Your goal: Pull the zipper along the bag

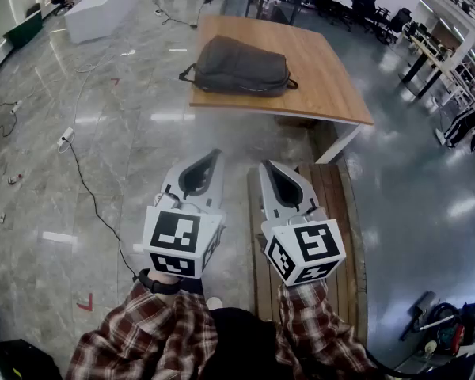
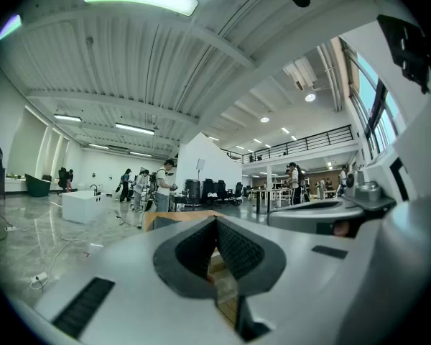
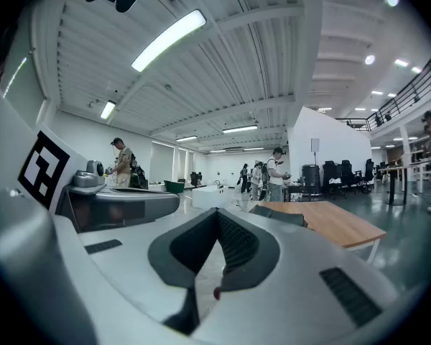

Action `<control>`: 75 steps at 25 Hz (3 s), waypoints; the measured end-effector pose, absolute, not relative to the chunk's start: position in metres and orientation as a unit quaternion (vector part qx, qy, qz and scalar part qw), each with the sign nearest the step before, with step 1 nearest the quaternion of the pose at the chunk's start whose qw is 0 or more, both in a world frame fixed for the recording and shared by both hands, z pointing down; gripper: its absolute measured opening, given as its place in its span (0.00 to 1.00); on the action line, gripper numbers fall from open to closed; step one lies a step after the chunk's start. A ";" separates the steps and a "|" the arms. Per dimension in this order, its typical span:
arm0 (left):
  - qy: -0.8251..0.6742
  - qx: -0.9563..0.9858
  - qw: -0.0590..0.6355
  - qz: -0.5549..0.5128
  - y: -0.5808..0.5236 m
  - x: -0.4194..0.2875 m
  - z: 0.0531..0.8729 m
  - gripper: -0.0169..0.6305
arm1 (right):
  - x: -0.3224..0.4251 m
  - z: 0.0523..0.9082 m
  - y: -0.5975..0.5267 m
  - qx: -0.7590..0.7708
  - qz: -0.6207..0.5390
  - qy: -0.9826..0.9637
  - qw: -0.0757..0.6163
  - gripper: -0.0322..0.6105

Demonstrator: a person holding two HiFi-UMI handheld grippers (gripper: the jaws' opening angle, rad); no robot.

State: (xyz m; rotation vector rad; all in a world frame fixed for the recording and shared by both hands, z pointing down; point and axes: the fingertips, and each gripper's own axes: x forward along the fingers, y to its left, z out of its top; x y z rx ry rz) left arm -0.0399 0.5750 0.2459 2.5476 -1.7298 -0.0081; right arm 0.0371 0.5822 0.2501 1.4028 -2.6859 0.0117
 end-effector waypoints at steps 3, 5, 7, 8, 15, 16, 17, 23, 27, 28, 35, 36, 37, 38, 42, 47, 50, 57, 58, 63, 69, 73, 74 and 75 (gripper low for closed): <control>-0.548 0.836 0.031 0.010 0.527 -0.057 0.252 0.04 | 0.015 0.253 0.535 0.468 0.008 -0.882 0.055 0.06; -0.539 0.842 0.027 0.007 0.493 -0.068 0.245 0.04 | -0.001 0.253 0.502 0.473 0.009 -0.879 0.053 0.06; -0.534 0.845 0.021 0.007 0.457 -0.085 0.239 0.04 | -0.019 0.249 0.467 0.480 0.006 -0.876 0.053 0.06; -0.532 0.847 0.018 0.008 0.439 -0.094 0.236 0.04 | -0.028 0.247 0.449 0.484 0.004 -0.873 0.053 0.06; -0.501 0.865 0.015 0.013 0.339 -0.118 0.234 0.04 | -0.057 0.244 0.351 0.514 0.000 -0.855 0.062 0.06; -0.497 0.868 0.020 0.015 0.328 -0.119 0.237 0.04 | -0.058 0.245 0.340 0.516 0.002 -0.854 0.066 0.06; -0.493 0.869 0.024 0.017 0.317 -0.120 0.240 0.04 | -0.060 0.247 0.328 0.518 0.003 -0.852 0.070 0.06; -0.483 0.874 0.040 0.027 0.237 -0.118 0.270 0.04 | -0.053 0.276 0.247 0.532 0.023 -0.843 0.079 0.06; -0.484 0.873 0.047 0.031 0.152 -0.109 0.283 0.04 | -0.040 0.288 0.165 0.534 0.028 -0.841 0.083 0.06; -0.485 0.873 0.047 0.031 0.129 -0.103 0.284 0.04 | -0.034 0.287 0.143 0.535 0.027 -0.840 0.083 0.06; -0.491 0.869 0.049 0.031 -0.019 -0.050 0.270 0.04 | 0.022 0.275 -0.006 0.530 0.034 -0.843 0.087 0.06; -0.493 0.868 0.049 0.031 -0.037 -0.044 0.268 0.04 | 0.029 0.273 -0.024 0.529 0.036 -0.843 0.087 0.06; -0.495 0.867 0.050 0.032 -0.052 -0.039 0.267 0.04 | 0.035 0.272 -0.040 0.528 0.037 -0.844 0.089 0.06; -0.496 0.866 0.052 0.032 -0.066 -0.035 0.266 0.04 | 0.040 0.272 -0.054 0.527 0.039 -0.844 0.091 0.06; -0.498 0.864 0.066 0.039 -0.106 -0.031 0.283 0.04 | 0.050 0.288 -0.095 0.527 0.052 -0.842 0.101 0.06; -0.482 0.869 0.089 0.070 -0.143 -0.019 0.312 0.04 | 0.056 0.308 -0.130 0.532 0.077 -0.835 0.117 0.06; -0.464 0.875 0.103 0.090 -0.157 -0.003 0.331 0.04 | 0.064 0.323 -0.142 0.539 0.094 -0.828 0.124 0.06; -0.425 0.871 0.178 0.171 -0.173 0.020 0.429 0.04 | 0.085 0.395 -0.150 0.554 0.164 -0.801 0.155 0.06; -0.420 0.868 0.190 0.186 -0.175 0.022 0.446 0.04 | 0.087 0.408 -0.150 0.555 0.177 -0.797 0.160 0.06; -0.405 0.855 0.228 0.228 -0.178 0.026 0.516 0.04 | 0.091 0.472 -0.143 0.543 0.248 -0.780 0.188 0.06; -0.404 0.844 0.245 0.252 -0.181 0.030 0.553 0.04 | 0.093 0.527 -0.116 0.517 0.326 -0.752 0.247 0.06; -0.405 0.840 0.248 0.264 -0.182 0.034 0.558 0.04 | 0.086 0.550 -0.106 0.500 0.369 -0.731 0.283 0.06; -0.405 0.839 0.251 0.263 -0.183 0.034 0.559 0.04 | 0.082 0.555 -0.105 0.492 0.383 -0.728 0.285 0.09; -0.405 0.838 0.255 0.262 -0.184 0.034 0.559 0.04 | 0.078 0.558 -0.105 0.484 0.400 -0.725 0.284 0.12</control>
